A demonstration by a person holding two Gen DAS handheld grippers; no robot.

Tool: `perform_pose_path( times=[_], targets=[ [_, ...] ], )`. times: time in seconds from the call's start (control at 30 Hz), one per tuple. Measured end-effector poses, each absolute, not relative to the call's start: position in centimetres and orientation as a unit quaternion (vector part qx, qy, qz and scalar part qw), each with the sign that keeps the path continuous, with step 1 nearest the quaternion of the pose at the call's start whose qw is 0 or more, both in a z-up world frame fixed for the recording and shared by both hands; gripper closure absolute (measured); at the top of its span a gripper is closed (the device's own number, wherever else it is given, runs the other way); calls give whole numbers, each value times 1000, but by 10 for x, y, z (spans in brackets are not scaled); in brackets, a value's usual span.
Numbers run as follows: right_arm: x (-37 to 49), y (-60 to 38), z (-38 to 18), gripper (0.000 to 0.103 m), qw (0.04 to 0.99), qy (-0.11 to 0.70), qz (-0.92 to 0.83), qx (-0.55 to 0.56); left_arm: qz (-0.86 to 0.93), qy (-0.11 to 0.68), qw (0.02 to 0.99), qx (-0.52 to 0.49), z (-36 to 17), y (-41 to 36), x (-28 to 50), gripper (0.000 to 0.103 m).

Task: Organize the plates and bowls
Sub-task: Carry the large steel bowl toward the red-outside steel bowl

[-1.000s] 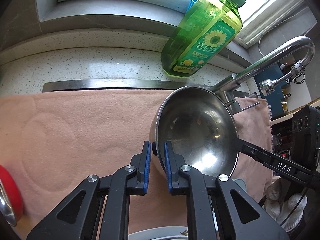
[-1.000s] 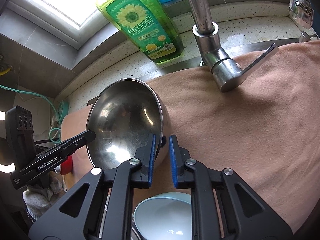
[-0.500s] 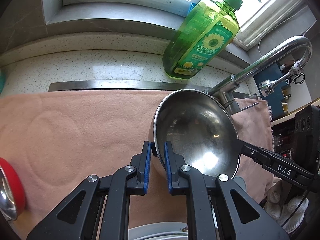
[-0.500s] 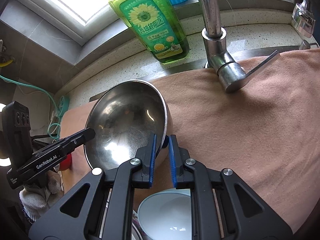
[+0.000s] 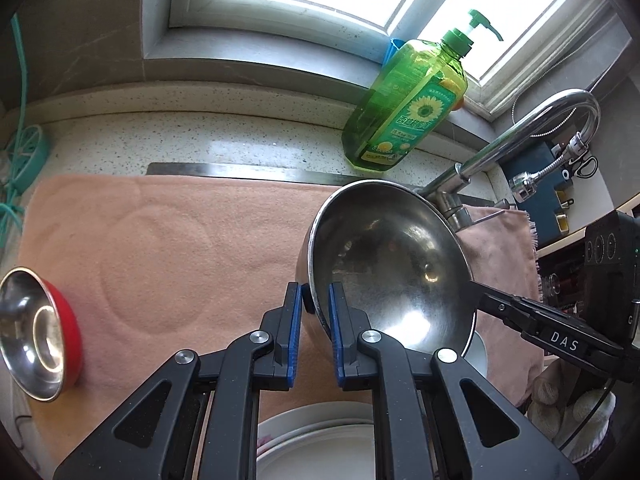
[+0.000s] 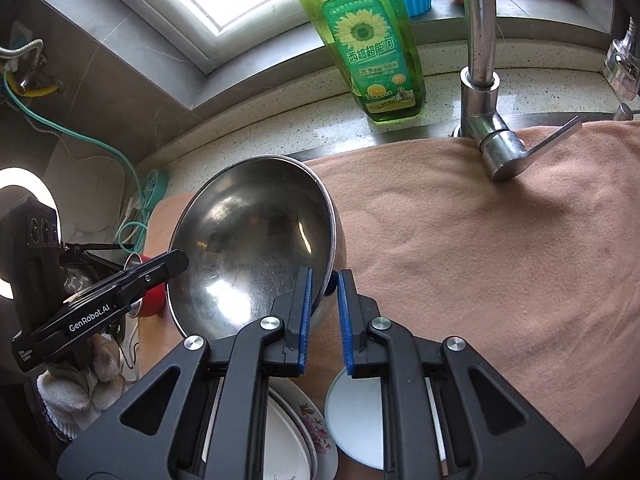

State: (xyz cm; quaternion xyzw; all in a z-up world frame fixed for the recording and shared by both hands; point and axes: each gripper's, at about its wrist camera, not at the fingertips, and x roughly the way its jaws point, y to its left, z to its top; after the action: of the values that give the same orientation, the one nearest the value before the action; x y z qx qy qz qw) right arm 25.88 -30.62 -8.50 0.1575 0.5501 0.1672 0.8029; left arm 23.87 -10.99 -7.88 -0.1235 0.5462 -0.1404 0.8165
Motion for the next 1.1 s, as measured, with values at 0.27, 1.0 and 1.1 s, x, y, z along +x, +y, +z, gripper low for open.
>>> perform_pose_path(
  times=[0.27, 1.0, 1.1],
  targets=[
    [236, -279, -66, 90, 808, 537, 201, 136, -118, 523, 834, -133, -58, -84, 208, 91],
    [174, -179, -58, 89, 779, 542, 306, 77, -25, 496, 848, -185, -50, 4, 111, 91],
    [167, -162, -63, 89, 771, 548, 319, 64, -10, 496, 846, -194, -53, 17, 97, 91]
  ],
)
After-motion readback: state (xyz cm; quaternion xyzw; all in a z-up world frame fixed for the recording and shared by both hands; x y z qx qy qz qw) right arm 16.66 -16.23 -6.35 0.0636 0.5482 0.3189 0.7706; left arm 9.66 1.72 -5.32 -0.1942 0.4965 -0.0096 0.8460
